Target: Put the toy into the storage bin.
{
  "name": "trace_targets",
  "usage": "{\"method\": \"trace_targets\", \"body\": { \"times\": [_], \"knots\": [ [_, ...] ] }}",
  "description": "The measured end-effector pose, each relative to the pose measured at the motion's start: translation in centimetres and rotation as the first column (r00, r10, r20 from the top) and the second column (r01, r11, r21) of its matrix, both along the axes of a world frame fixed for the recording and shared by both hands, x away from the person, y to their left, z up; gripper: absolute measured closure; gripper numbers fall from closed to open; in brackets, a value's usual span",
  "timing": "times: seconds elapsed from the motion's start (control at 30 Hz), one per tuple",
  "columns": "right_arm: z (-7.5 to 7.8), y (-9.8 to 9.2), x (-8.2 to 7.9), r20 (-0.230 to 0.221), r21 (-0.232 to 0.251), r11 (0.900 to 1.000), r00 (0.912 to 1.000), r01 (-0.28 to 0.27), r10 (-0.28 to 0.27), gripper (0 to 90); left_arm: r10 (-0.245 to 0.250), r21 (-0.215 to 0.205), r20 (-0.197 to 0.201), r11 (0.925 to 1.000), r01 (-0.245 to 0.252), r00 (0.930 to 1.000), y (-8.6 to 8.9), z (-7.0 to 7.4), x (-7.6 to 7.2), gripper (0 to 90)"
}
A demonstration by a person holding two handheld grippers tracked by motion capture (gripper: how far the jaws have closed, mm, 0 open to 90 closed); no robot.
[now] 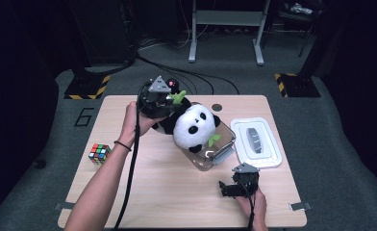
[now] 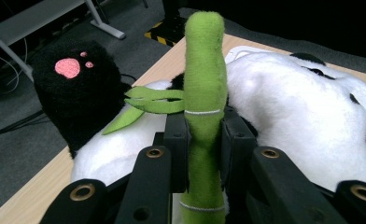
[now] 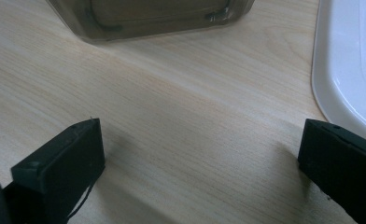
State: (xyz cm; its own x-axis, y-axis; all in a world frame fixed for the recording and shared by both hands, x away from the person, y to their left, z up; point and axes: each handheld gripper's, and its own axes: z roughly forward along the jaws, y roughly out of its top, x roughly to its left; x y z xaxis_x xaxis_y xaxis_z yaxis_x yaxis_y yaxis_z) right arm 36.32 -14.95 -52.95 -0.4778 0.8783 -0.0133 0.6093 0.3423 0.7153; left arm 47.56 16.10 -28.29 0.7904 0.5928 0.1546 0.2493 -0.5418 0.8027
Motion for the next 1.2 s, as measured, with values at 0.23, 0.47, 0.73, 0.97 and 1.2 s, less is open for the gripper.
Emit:
{"method": "trace_targets", "body": {
  "times": [0.23, 0.47, 0.73, 0.97, 1.2],
  "knots": [
    [0.0, 0.0, 0.0, 0.0, 0.005, 1.0, 1.0, 0.005, -0.005, 0.0, -0.016, -0.012, -0.013, 0.9998, 0.016, 0.9998, -1.3, -0.5, 0.9, 76.3],
    [0.0, 0.0, 0.0, 0.0, 0.0, 1.0, 1.0, 0.0, 0.0, 0.0, -0.06, -0.009, -0.02, 0.9982, 0.059, 0.998, -2.6, -0.8, 1.8, 76.3],
    [0.0, 0.0, 0.0, 0.0, 0.0, 1.0, 1.0, 0.0, 0.0, 0.0, -0.095, -0.02, -0.035, 0.9953, 0.094, 0.9949, -3.5, -1.9, 3.1, 76.3],
    [0.0, 0.0, 0.0, 0.0, 0.0, 1.0, 1.0, 0.0, 0.0, 0.0, -0.135, -0.004, -0.056, 0.9908, 0.135, 0.9892, -4.0, -2.8, 4.1, 76.2],
    [0.0, 0.1, 0.0, 0.001, 0.005, 1.0, 1.0, 0.006, -0.006, 0.0, -0.139, 0.007, -0.074, 0.9902, 0.14, 0.9875, -4.9, -4.2, 4.8, 76.2]
  ]
}}
